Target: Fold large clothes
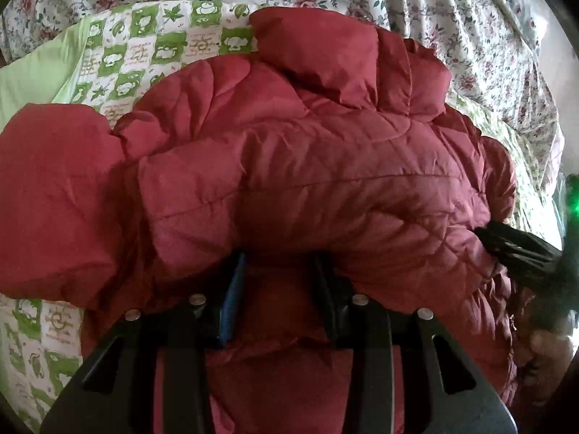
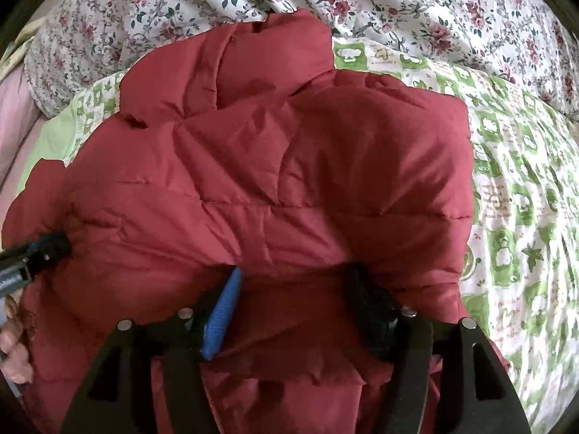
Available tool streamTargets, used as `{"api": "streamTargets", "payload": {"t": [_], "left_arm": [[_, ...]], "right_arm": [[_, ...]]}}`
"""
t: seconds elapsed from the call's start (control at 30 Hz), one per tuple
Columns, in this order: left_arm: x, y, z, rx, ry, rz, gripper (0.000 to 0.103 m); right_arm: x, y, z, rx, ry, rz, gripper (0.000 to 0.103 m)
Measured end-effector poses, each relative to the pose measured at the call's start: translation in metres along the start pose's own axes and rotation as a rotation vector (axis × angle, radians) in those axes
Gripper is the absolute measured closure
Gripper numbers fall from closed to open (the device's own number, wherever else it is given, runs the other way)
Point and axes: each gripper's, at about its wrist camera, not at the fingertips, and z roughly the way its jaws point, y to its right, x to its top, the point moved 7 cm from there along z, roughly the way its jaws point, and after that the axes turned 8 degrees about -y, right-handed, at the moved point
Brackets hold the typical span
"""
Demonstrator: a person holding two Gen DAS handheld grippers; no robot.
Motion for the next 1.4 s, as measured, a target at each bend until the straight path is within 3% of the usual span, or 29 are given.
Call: {"api": "streamTargets", "payload": {"t": [0.13,0.3,0.53,0.7,0.83,1.1,1.27,1.4], "left_arm": [[0.0,0.001,-0.005,0.0,0.012,-0.006,0.067],[0.001,-0.006,-0.01,-0.052,-0.01,-0.064,0.067],[-0.015,-0.042,-0.054,-0.084,0.058,-0.166,0.066],[-0.041,-0.112,-0.081,-0.123,0.133,-0.355,0.06],[-0.06,-0.174,-0.096,-0.107,0.183,-0.502,0.057],[-0.085,-0.282,-0.097,-0.081,0.218,-0.757,0.052],[-0.087,-0.334,-0.085,-0.057,0.228,-0.862,0.051],[-0.081,-0.366,-0.073,-0.119,0.269,-0.939,0.051]], "right_arm": [[-0.001,-0.005,-0.028,-0.018,0.042,0.05,0.003],[0.001,-0.017,-0.06,0.051,0.142,0.005,0.002],[-0.006,-0.025,-0.055,0.171,0.091,0.018,0.002],[-0.018,-0.04,-0.068,0.251,0.092,-0.008,0.002],[-0.025,-0.051,-0.093,0.27,0.179,-0.066,0.003],[-0.038,-0.065,-0.127,0.272,0.228,-0.139,0.003],[-0.049,-0.072,-0.132,0.28,0.222,-0.175,0.003],[-0.056,-0.075,-0.135,0.287,0.23,-0.188,0.003]]}}
